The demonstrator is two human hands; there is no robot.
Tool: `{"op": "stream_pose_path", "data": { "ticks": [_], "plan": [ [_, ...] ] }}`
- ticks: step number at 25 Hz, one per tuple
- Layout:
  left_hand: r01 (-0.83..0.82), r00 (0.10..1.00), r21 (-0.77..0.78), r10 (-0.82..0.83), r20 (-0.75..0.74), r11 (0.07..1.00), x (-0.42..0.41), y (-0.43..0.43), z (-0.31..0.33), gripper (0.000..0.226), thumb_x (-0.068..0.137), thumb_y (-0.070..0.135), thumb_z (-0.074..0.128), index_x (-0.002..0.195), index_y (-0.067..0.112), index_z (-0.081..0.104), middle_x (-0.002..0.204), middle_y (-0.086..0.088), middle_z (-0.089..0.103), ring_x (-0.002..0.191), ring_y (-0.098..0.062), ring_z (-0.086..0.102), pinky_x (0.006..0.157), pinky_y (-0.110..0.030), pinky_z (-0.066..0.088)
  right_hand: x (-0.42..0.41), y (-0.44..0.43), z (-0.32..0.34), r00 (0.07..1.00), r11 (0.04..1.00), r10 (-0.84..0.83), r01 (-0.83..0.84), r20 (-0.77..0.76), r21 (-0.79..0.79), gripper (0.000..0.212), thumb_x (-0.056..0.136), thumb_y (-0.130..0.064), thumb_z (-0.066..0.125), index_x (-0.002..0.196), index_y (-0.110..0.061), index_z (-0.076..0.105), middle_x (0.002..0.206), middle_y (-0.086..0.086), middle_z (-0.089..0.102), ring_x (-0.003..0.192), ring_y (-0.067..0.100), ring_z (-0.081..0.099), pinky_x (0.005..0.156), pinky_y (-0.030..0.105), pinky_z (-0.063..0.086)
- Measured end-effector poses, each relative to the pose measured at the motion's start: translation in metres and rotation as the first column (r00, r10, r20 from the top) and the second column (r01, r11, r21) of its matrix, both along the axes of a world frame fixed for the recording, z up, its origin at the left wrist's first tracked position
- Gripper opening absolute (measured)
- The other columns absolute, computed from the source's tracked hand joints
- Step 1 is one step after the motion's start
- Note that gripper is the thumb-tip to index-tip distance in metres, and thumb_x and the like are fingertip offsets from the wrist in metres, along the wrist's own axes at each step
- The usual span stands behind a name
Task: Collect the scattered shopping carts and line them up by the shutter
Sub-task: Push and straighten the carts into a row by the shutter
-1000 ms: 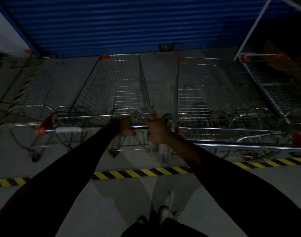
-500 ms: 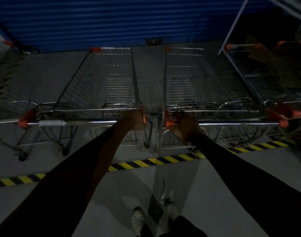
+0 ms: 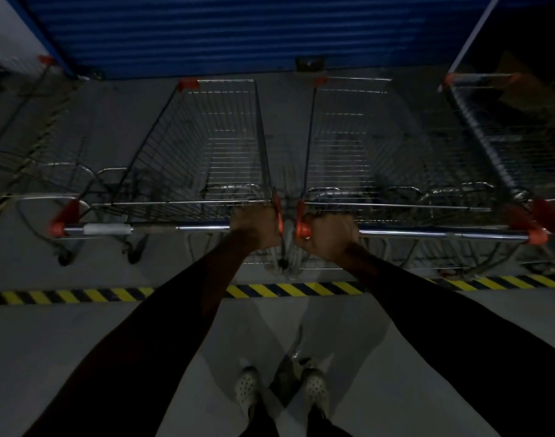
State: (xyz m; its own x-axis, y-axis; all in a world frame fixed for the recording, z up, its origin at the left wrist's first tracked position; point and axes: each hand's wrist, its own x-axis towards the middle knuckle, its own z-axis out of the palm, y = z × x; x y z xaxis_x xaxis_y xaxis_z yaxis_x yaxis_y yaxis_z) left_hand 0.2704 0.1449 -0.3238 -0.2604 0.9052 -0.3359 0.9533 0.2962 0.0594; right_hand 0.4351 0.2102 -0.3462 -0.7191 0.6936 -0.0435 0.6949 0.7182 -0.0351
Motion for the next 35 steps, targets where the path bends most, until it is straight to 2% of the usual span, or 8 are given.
{"op": "stream_pose_path", "data": {
  "ticks": [6, 12, 18, 26, 31, 35],
  "plan": [
    [-0.008, 1.0, -0.011, 0.008, -0.002, 1.0, 0.017, -0.006, 0.01, 0.035, 0.079, 0.041, 0.062, 0.105, 0.018, 0.066, 0.107, -0.007, 0.068, 0.101, -0.03, 0.063, 0.091, -0.042, 0.051, 0.007, 0.006, -0.001, 1.0, 1.0, 0.028, -0.028, 0.006, 0.001, 0.049, 0.083, -0.067, 0.047, 0.102, -0.024, 0.064, 0.088, 0.004, 0.072, 0.082, 0.028, 0.069, 0.074, 0.034, 0.048],
    [-0.012, 1.0, 0.016, 0.012, -0.001, 1.0, 0.021, -0.008, 0.013, 0.036, 0.078, 0.041, 0.063, 0.105, 0.018, 0.067, 0.108, -0.007, 0.068, 0.101, -0.029, 0.064, 0.086, -0.038, 0.052, 0.006, 0.001, -0.001, 1.0, 0.999, 0.027, -0.027, -0.004, 0.026, 0.047, 0.083, -0.066, 0.05, 0.095, -0.022, 0.064, 0.086, 0.004, 0.071, 0.081, 0.028, 0.069, 0.067, 0.032, 0.044],
    [0.011, 1.0, 0.015, -0.011, -0.007, 1.0, 0.023, -0.009, 0.01, 0.032, 0.078, 0.039, 0.062, 0.1, 0.018, 0.068, 0.101, -0.006, 0.069, 0.095, -0.027, 0.064, 0.082, -0.036, 0.05, 0.007, 0.0, 0.001, 1.0, 1.0, 0.009, -0.009, 0.005, 0.007, 0.045, 0.081, -0.065, 0.052, 0.096, -0.025, 0.063, 0.09, 0.003, 0.071, 0.086, 0.028, 0.068, 0.07, 0.033, 0.043],
    [0.044, 0.997, 0.002, -0.044, -0.066, 0.999, 0.023, -0.01, 0.001, 0.038, 0.075, 0.041, 0.059, 0.105, 0.019, 0.066, 0.106, -0.008, 0.068, 0.099, -0.03, 0.064, 0.086, -0.04, 0.051, 0.01, -0.001, 0.0, 0.999, 1.0, 0.022, -0.022, -0.034, 0.018, 0.046, 0.081, -0.065, 0.051, 0.098, -0.025, 0.065, 0.086, 0.003, 0.072, 0.083, 0.028, 0.069, 0.073, 0.033, 0.047],
    [0.045, 0.998, -0.004, -0.045, -0.039, 0.999, 0.022, -0.011, 0.001, 0.033, 0.075, 0.04, 0.06, 0.101, 0.021, 0.067, 0.103, -0.006, 0.068, 0.097, -0.028, 0.064, 0.086, -0.04, 0.053, 0.012, -0.001, -0.001, 1.0, 1.0, 0.016, -0.016, -0.017, 0.024, 0.044, 0.08, -0.065, 0.051, 0.095, -0.025, 0.064, 0.083, 0.001, 0.071, 0.08, 0.026, 0.069, 0.07, 0.032, 0.045],
    [0.028, 0.999, -0.044, -0.029, -0.027, 0.999, 0.023, -0.01, 0.001, 0.039, 0.075, 0.042, 0.062, 0.106, 0.02, 0.066, 0.108, -0.008, 0.067, 0.101, -0.03, 0.063, 0.089, -0.043, 0.052, 0.014, -0.002, 0.0, 1.0, 0.999, 0.021, -0.021, -0.002, 0.027, 0.045, 0.081, -0.065, 0.051, 0.096, -0.024, 0.064, 0.083, 0.001, 0.07, 0.081, 0.026, 0.068, 0.072, 0.031, 0.044]
  ]
}}
